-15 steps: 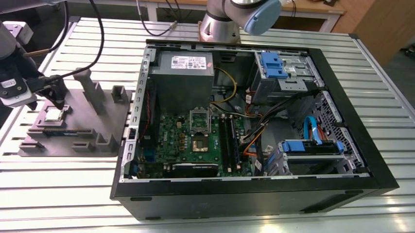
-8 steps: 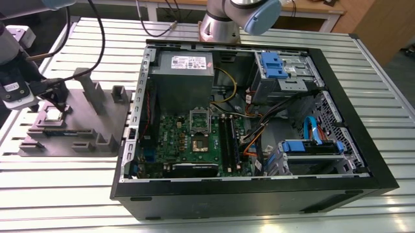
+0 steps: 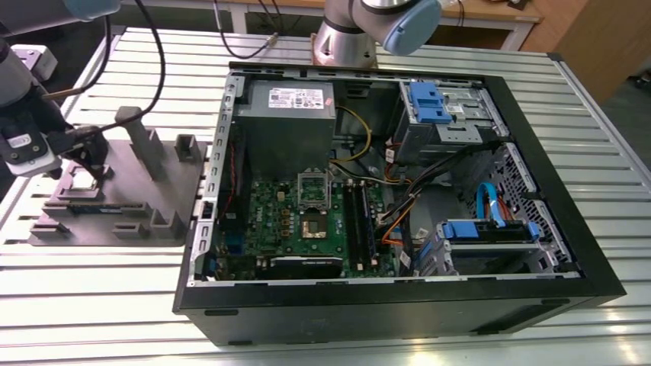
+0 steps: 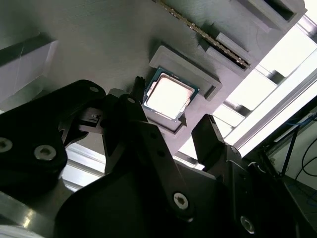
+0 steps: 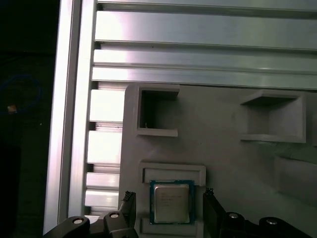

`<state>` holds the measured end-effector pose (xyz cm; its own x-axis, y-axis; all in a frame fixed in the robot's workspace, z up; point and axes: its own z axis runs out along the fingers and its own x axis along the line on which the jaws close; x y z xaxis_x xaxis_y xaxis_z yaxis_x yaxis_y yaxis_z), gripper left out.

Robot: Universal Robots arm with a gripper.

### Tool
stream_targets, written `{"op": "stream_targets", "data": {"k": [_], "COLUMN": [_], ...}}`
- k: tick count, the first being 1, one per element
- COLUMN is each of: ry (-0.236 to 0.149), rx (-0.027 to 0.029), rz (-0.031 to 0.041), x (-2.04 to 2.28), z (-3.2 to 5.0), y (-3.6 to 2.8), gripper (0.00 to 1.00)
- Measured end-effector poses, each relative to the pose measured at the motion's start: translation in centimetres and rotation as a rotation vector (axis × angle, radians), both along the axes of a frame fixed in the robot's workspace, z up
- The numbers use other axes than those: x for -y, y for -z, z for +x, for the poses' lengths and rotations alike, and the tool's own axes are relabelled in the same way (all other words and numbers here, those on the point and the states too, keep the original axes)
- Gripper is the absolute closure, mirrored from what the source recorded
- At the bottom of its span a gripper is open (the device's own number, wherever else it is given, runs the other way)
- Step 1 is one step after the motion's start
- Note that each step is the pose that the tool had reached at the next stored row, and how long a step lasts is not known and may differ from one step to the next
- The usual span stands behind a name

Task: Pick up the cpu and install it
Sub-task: 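Pick up the cpu and move it towards the insertion slot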

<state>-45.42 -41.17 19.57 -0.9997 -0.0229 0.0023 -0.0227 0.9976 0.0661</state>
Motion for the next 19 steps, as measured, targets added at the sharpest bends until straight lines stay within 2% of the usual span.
{"op": "stream_targets", "data": {"k": [1,2,13,19], "ry": [0.0,0.0,0.002,0.002], "rx": [-0.0002,0.0001,-0.0001,-0.0001], "rz": [-0.0054,-0.0075,-0.0077,-0.0077], "x": [0.0,0.0,-0.01,0.0], "z": [0.0,0.0,0.0,0.04], "y": [0.03,0.11,0.93,1.02], "gripper": [0.35,0.35,0.35,0.35]}}
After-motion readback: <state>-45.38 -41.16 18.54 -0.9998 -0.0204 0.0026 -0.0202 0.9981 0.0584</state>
